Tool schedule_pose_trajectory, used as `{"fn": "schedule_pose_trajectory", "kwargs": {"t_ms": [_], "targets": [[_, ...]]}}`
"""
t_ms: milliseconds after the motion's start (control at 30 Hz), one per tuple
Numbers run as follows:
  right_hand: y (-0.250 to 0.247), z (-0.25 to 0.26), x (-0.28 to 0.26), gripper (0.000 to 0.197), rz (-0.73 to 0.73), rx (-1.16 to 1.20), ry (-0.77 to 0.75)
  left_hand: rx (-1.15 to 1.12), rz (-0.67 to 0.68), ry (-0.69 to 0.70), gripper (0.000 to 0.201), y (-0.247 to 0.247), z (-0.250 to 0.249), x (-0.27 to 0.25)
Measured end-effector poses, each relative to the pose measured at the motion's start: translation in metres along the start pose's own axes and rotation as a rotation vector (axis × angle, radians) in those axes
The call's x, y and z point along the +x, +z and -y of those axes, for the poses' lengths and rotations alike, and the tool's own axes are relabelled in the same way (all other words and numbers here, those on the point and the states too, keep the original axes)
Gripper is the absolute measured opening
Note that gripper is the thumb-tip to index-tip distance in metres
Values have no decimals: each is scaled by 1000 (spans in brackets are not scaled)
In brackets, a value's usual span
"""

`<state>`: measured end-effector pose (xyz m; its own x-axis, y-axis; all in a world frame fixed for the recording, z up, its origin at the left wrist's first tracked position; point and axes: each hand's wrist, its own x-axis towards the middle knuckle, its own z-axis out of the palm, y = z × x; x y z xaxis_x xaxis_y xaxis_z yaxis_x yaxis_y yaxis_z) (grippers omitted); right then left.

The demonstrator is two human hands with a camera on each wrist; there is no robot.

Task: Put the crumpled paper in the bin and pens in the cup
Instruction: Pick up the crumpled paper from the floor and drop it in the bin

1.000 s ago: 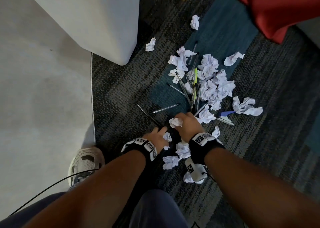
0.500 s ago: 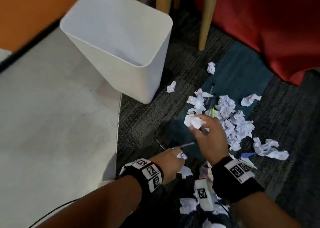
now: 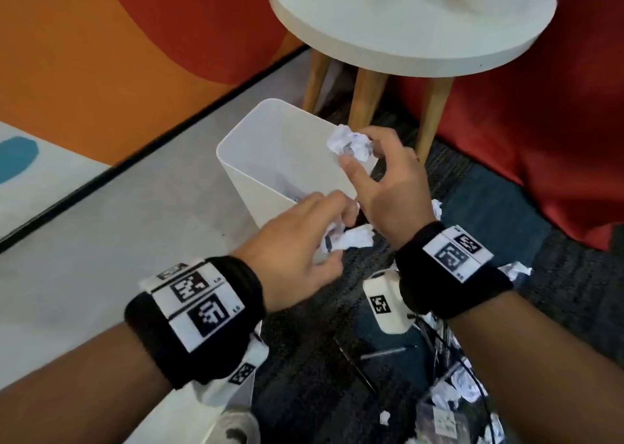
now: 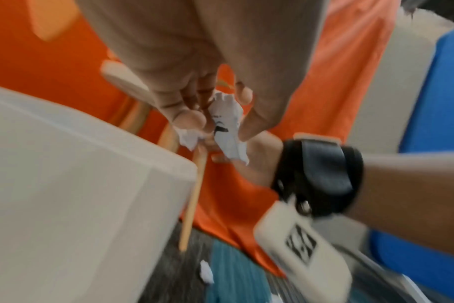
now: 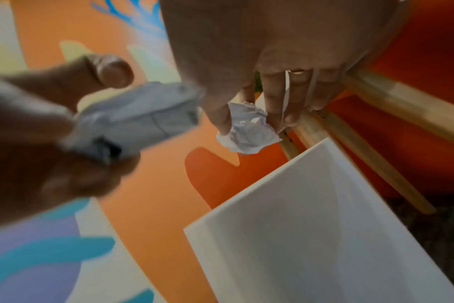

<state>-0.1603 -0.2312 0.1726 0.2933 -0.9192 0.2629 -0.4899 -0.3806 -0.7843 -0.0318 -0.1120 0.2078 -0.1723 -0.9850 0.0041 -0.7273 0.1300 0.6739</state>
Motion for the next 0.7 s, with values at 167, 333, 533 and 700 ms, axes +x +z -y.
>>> {"fn": "schedule_pose_trajectory", "kwargs": {"t_ms": [167, 333, 533, 700], "targets": [[24, -9, 16, 37, 175, -355, 15, -19, -261, -203, 51, -43, 22, 8], [26, -18, 3, 54, 265, -305, 59, -5, -342, -254, 46, -49, 34, 21], [-1, -41, -21, 42, 38, -156, 190, 92, -343, -267, 45, -45, 40, 41], [-22, -88, -46, 32, -14, -182, 292, 203, -220, -279, 56, -41, 44, 52]]}}
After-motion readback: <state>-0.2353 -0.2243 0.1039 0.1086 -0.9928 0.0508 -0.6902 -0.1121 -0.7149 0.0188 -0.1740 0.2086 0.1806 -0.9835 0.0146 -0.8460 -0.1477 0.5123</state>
